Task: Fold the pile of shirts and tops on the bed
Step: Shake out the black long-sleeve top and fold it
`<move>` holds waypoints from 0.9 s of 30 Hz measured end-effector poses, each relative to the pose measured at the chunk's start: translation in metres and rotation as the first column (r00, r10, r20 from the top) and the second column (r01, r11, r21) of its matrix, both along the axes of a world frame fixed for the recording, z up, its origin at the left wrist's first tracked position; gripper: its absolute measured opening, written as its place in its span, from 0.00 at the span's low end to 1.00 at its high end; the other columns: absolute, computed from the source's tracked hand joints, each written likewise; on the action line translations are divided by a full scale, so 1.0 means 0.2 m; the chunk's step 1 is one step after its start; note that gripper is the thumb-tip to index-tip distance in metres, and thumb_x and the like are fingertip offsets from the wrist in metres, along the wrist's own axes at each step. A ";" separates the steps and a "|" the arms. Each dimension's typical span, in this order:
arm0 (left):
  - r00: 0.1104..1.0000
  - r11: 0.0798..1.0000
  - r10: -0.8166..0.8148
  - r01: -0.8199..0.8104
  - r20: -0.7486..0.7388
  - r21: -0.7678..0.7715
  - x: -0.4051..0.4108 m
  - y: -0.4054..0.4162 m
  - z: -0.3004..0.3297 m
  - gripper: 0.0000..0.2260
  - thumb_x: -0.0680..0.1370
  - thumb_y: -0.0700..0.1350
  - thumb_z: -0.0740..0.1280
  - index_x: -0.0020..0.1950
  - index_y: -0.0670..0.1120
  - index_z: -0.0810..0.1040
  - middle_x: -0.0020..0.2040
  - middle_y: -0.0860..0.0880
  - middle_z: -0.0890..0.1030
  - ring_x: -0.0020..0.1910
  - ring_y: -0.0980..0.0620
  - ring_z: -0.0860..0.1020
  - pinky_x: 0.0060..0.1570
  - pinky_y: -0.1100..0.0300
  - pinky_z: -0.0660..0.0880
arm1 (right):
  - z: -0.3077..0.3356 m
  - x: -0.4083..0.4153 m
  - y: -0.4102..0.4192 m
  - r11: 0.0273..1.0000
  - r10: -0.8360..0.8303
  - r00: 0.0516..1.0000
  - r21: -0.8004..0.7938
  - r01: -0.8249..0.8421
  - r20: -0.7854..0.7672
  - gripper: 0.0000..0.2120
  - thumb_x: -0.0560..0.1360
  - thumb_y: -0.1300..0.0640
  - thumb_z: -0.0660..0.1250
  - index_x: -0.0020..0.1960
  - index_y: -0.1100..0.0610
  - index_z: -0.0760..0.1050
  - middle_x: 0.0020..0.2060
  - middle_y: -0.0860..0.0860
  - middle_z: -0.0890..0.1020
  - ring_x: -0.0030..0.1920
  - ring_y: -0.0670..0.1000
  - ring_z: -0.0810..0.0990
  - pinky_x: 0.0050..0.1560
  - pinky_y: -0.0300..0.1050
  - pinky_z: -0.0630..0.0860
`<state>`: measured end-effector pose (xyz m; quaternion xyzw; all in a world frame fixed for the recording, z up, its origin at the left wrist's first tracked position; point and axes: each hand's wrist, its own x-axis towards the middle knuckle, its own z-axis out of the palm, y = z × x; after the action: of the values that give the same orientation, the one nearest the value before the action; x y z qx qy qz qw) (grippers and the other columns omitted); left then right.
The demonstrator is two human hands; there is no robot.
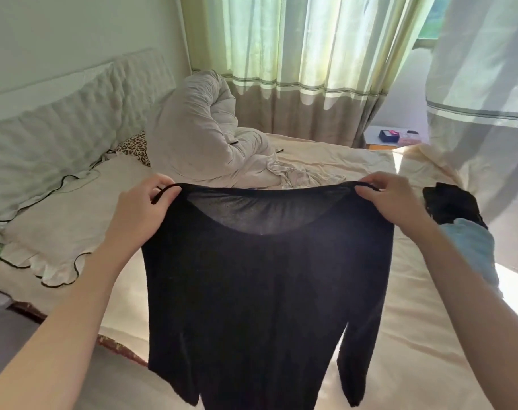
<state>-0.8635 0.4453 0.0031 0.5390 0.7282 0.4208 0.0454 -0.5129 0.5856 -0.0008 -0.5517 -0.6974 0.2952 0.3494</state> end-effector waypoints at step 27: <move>0.997 0.799 0.049 -0.075 -0.059 -0.596 -0.65 1.89 -2.29 0.21 0.79 0.53 0.62 0.69 0.46 0.66 0.62 0.43 0.73 0.59 0.43 0.73 0.58 0.50 0.69 | -2.37 -0.80 1.66 0.983 0.035 0.794 -0.166 0.083 0.607 0.23 0.80 0.45 0.56 0.70 0.56 0.66 0.65 0.58 0.71 0.67 0.60 0.66 0.66 0.57 0.60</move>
<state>-0.9934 0.8241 -0.4545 0.4814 0.8417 0.1602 0.1846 -0.6724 0.9186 -0.4748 -0.6560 -0.7350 0.1616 0.0586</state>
